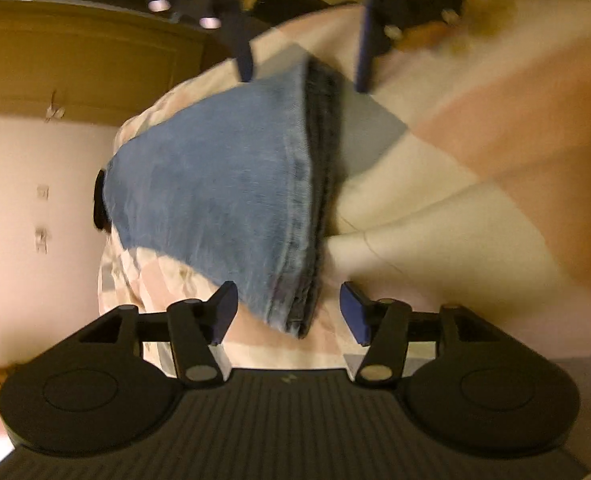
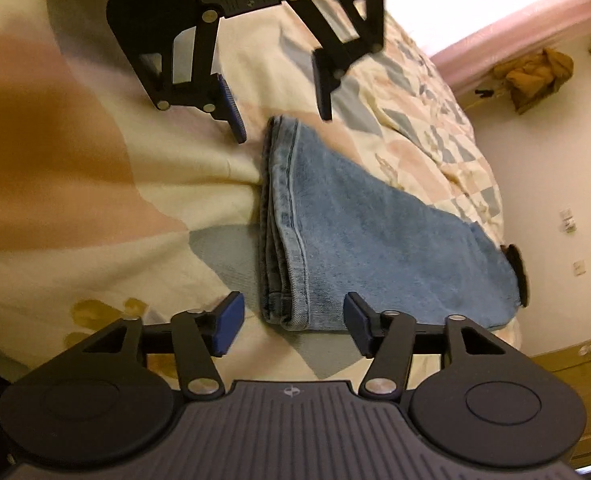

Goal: Fold clothes
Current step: 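Lift the hem end and fold it toward the waistband with both grippers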

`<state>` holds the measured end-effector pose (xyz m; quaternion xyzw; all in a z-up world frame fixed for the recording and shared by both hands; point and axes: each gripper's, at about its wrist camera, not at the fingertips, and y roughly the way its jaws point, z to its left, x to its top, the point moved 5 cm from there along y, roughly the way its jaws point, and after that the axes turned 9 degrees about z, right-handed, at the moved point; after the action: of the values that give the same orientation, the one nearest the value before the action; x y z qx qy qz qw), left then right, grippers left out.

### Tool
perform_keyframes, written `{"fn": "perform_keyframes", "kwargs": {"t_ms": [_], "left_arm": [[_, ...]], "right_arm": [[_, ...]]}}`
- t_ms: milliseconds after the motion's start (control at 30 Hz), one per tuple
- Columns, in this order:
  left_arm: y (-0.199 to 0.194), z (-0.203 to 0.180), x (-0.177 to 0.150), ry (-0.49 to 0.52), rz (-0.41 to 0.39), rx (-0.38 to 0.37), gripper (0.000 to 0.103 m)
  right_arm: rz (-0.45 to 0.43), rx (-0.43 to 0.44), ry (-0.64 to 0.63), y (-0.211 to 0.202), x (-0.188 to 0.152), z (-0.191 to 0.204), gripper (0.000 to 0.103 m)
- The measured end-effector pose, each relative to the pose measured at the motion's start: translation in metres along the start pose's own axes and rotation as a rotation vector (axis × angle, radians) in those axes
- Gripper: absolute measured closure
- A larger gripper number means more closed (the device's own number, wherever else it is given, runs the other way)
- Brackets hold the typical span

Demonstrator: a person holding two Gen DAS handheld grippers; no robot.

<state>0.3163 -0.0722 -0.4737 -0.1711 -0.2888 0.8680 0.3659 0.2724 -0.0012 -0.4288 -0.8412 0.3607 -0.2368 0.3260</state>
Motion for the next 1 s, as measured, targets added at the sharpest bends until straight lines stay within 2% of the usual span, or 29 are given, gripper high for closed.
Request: {"fn": "perform_keyframes", "kwargs": {"t_ms": [200,300,333,433,467,500,567,700,767,833,867,933,1000], "left_arm": [[0.027,-0.005,0.000,0.069,-0.047,0.036,0.050],[0.039,-0.004,0.001,0.072,-0.060,0.061,0.051],[0.043,-0.003,0.001,0.071,-0.062,0.066,0.054],[0.052,-0.002,0.002,0.077,-0.070,0.063,0.073],[0.052,-0.001,0.002,0.075,-0.072,0.061,0.075],[0.051,0.001,0.001,0.064,-0.073,0.057,0.075],[0.047,0.005,0.001,0.037,-0.073,0.045,0.079],[0.039,0.027,0.003,-0.052,-0.066,-0.033,0.083],[0.037,0.040,0.004,-0.114,-0.057,-0.089,0.084],[0.040,0.048,0.005,-0.157,-0.040,-0.141,0.085],[0.041,0.052,0.005,-0.179,-0.032,-0.167,0.085],[0.046,0.051,0.007,-0.175,-0.014,-0.191,0.085],[0.047,0.044,0.006,-0.162,0.001,-0.207,0.085]], "right_arm": [[0.015,-0.035,-0.049,0.023,0.005,0.011,0.040],[0.009,-0.062,-0.066,0.032,0.007,0.014,0.039],[0.008,-0.069,-0.067,0.034,0.008,0.014,0.039],[0.005,-0.092,-0.065,0.043,0.011,0.012,0.040],[0.004,-0.095,-0.057,0.047,0.012,0.010,0.041],[0.003,-0.096,-0.050,0.050,0.013,0.007,0.048],[0.003,-0.066,-0.026,0.055,0.014,0.000,0.056],[-0.005,0.021,-0.014,0.052,0.012,-0.010,0.071],[0.004,0.097,0.016,0.051,0.011,-0.022,0.076],[0.018,0.182,0.049,0.051,0.011,-0.036,0.075],[0.025,0.193,0.015,0.054,0.013,-0.037,0.074],[0.018,0.180,-0.060,0.063,0.016,-0.032,0.050],[-0.007,0.164,-0.101,0.072,0.015,-0.023,0.051]]}}
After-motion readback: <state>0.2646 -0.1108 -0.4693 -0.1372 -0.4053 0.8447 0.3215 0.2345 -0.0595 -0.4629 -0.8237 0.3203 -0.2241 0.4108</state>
